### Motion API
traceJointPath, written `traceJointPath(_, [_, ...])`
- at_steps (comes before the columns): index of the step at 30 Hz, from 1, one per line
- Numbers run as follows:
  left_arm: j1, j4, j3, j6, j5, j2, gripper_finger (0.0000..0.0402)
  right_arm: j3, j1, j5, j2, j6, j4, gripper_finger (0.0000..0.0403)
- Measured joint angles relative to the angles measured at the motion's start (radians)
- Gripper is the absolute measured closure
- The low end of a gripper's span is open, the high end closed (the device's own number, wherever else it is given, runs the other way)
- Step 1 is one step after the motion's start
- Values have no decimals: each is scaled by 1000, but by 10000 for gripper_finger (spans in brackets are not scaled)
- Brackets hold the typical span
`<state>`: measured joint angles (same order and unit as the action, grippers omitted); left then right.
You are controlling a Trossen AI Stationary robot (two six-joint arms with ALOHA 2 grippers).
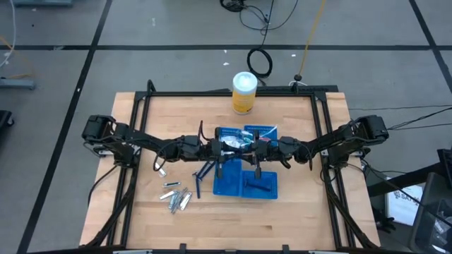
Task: Pick & Place Travel size toiletries
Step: Put the blue razor into the bottom right blue bin
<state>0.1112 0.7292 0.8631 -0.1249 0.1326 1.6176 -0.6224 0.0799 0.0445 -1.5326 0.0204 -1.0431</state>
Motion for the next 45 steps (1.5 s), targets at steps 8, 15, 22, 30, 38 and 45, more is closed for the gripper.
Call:
traceJointPath(8, [2, -9, 0, 17, 85, 1, 363, -3, -1, -10, 2, -50, 51, 380])
traceJointPath(15, [5, -51, 0, 57, 152, 3, 318, -3, 1, -132, 39, -155, 200, 380])
traceJointPath(22, [12, -23, 1, 43, 189, -3, 224, -1, 31, -222, 155, -148, 415, 380])
traceJointPath(30, [48, -81, 1, -81, 263, -45, 164, 0, 121, -209, 252, -195, 717, 380])
traceJointPath(38, [21, -274, 1, 60, 318, -45, 160, 0, 220, -200, 264, -241, 932, 378])
traceJointPath(45, [-3, -299, 1, 108, 317, -44, 160, 0, 223, -202, 265, -245, 987, 373])
